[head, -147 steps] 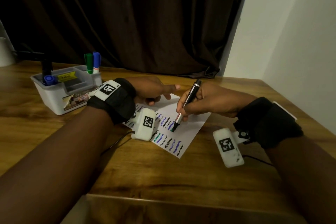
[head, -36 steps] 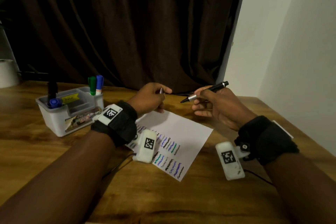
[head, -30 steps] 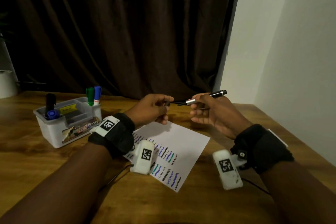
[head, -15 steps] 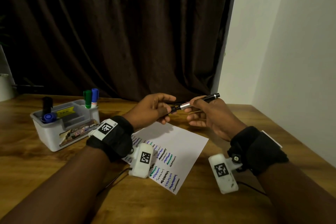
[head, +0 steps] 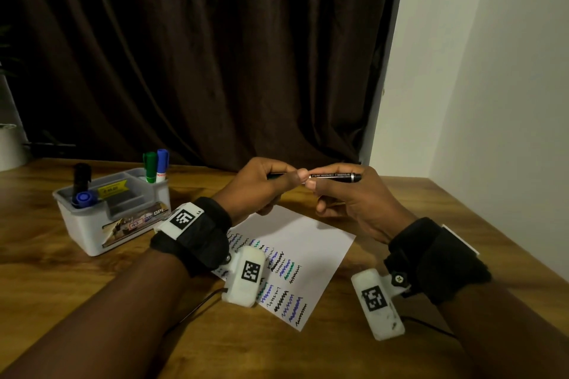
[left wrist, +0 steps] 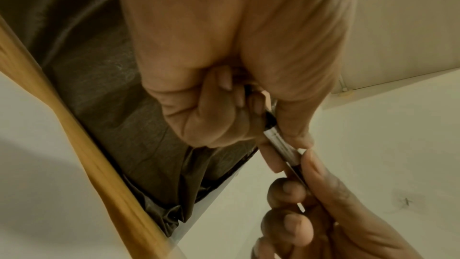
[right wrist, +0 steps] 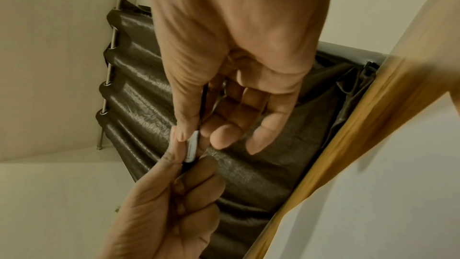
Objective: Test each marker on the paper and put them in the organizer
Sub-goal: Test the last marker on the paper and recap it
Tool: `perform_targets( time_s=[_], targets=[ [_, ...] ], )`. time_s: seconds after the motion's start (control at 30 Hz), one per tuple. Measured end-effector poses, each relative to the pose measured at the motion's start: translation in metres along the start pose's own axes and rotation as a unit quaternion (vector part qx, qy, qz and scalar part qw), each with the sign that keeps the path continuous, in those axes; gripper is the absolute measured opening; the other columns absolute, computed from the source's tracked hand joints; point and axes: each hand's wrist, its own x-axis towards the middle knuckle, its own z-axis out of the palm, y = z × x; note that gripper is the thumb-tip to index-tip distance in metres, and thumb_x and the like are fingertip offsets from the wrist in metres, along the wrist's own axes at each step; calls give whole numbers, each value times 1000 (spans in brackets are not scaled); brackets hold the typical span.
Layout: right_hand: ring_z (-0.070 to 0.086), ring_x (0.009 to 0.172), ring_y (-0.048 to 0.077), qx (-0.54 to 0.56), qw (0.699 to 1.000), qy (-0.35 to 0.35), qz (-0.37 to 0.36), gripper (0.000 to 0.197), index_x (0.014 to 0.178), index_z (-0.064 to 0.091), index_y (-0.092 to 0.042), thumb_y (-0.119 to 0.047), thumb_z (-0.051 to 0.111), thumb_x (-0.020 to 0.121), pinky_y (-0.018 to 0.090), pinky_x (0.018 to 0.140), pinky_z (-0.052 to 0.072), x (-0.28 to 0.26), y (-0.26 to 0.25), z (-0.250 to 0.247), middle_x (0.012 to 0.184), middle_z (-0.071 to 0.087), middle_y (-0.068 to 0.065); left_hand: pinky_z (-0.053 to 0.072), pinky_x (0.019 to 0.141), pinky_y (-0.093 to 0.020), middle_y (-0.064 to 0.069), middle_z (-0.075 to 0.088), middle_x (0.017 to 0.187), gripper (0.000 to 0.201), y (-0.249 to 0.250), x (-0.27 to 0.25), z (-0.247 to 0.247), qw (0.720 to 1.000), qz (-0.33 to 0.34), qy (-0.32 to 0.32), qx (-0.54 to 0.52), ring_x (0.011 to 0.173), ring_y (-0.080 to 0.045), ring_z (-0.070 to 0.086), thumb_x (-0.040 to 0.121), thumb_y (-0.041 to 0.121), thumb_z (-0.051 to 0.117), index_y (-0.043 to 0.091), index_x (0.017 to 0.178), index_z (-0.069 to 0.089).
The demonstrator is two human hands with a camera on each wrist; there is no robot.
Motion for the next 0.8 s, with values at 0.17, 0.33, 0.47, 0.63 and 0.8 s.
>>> perform_targets(
  time_s=[0.17, 0.33, 0.47, 0.63, 0.8],
  targets=[
    [70, 67, 22, -5, 1000, -4, -5, 20, 105, 80, -15, -16, 81, 85, 43, 79, 62, 0, 2, 1, 87, 76, 14, 22, 43, -22, 0, 31, 55, 34, 0, 2, 0, 1000, -8, -3, 2, 46, -11, 24, 101, 27, 57, 25, 70, 69],
    [70, 65, 21, -2, 1000, 2, 6, 22, 108, 80, -14, -18, 81, 86, 46, 81, 60, -3, 4, -2, 85, 75, 14, 22, 42, -22, 1, 30, 55, 38, -1, 3, 3, 1000, -25, 2, 9, 46, -10, 24, 102, 27, 56, -11, 99, 62],
    [69, 66, 21, 1, 1000, 5, 25, 26, 111, 77, -16, -22, 81, 86, 40, 73, 62, -9, 6, -19, 85, 75, 12, 23, 42, -23, 0, 32, 55, 28, 4, 6, 24, 1000, -1, 19, 15, 46, -12, 26, 101, 28, 57, 3, 92, 67],
    [70, 70, 19, -50, 983, -86, 152, 35, 120, 68, -15, -31, 77, 90, 29, 61, 57, -4, 11, -15, 93, 77, 9, 26, 42, -22, 4, 36, 57, 22, -1, 8, 14, 996, 24, 84, 11, 47, -10, 32, 98, 24, 62, 3, 99, 70],
    [70, 87, 23, -105, 944, -224, 220, 35, 122, 70, -15, -35, 72, 94, 29, 70, 53, -8, 13, -15, 108, 77, 12, 30, 43, -22, 1, 48, 64, 21, -4, 9, 10, 995, 6, 98, -5, 51, -11, 43, 103, 15, 53, 10, 120, 65]
  ],
)
